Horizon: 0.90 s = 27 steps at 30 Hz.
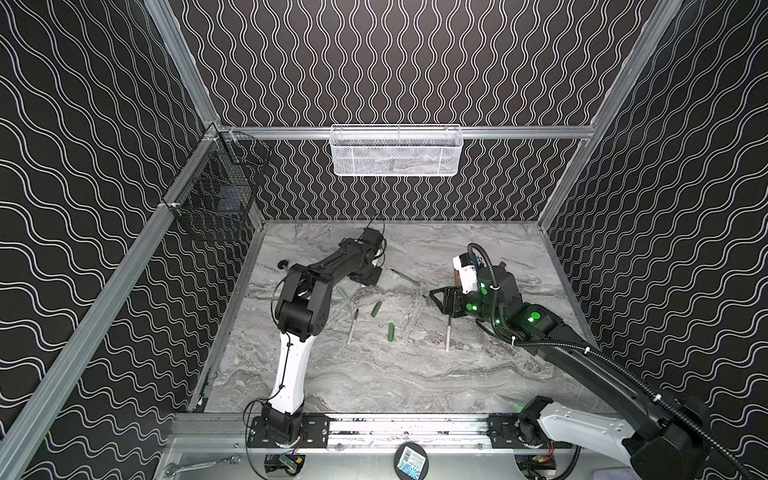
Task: Insert the pens into the pen caps
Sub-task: 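Grasp the pink-barrel pen with the right gripper while the left holds the pink cap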
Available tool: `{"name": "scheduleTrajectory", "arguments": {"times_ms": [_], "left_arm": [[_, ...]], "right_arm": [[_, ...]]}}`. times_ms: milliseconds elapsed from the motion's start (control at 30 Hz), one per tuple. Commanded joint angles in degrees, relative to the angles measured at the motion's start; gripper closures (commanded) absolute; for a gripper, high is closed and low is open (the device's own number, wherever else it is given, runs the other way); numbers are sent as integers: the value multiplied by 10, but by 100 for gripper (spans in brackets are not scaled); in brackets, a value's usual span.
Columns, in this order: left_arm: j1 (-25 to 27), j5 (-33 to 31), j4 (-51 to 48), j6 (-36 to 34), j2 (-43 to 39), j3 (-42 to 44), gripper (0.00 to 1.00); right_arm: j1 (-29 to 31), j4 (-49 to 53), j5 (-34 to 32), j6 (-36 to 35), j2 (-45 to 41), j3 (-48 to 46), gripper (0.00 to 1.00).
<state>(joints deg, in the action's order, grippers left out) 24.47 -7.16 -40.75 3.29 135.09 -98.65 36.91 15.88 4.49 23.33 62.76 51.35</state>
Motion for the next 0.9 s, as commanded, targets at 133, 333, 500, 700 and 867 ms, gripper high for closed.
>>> {"name": "scheduleTrajectory", "arguments": {"times_ms": [133, 333, 500, 700, 867], "left_arm": [[32, -2, 10, 23, -37, 17, 83], [89, 8, 24, 49, -82, 57, 83], [141, 20, 47, 83, -105, 98, 83], [196, 45, 83, 119, -111, 132, 84], [222, 54, 89, 129, -99, 127, 84]], "right_arm": [[-2, 0, -51, 8, -11, -10, 40], [-40, 34, -72, 17, -27, -36, 41], [-73, 54, -62, 28, -46, -76, 42], [-74, 70, -43, 33, -45, -116, 43], [-73, 70, -4, 35, -14, -133, 47]]}}
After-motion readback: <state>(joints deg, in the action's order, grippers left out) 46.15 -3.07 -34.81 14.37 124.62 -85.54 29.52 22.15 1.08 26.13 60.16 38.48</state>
